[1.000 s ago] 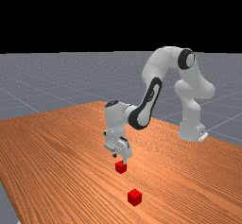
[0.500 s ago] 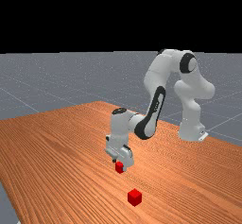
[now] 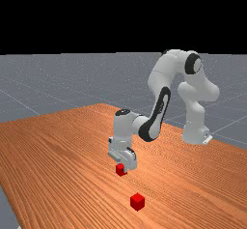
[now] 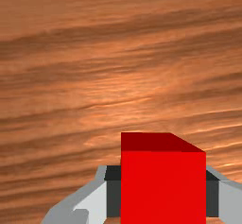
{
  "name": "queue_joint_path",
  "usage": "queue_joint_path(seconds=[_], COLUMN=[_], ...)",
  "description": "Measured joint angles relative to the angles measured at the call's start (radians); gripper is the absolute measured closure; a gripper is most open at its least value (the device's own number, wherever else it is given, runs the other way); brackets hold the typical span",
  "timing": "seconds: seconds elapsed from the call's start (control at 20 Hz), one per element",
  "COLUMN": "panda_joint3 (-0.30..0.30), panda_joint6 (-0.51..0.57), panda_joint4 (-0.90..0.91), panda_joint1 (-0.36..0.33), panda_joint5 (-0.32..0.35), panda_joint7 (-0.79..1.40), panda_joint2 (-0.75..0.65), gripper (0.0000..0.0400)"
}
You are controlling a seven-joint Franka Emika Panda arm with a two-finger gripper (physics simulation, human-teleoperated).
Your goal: Stack all the cube
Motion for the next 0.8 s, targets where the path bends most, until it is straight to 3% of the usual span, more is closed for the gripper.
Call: queue_joint_path(seconds=[0.3, 0.4, 0.65, 0.8], panda_joint3=[0.033, 0.047, -0.008, -0.011], panda_joint6=[-0.163, -0.205, -0.286, -0.291], panda_joint4=[0.015, 0.094, 0.360, 0.395], panda_joint1=[0.085, 0.116, 0.192, 0.230], panda_joint5=[-0.034, -0.038, -0.143, -0.170], panda_joint7=[0.030, 0.068, 0.201, 0.227], panda_joint2=[-0.194, -0.194, 0.062, 0.103], gripper=[0.0210, 0.0210, 0.0210, 0.0210])
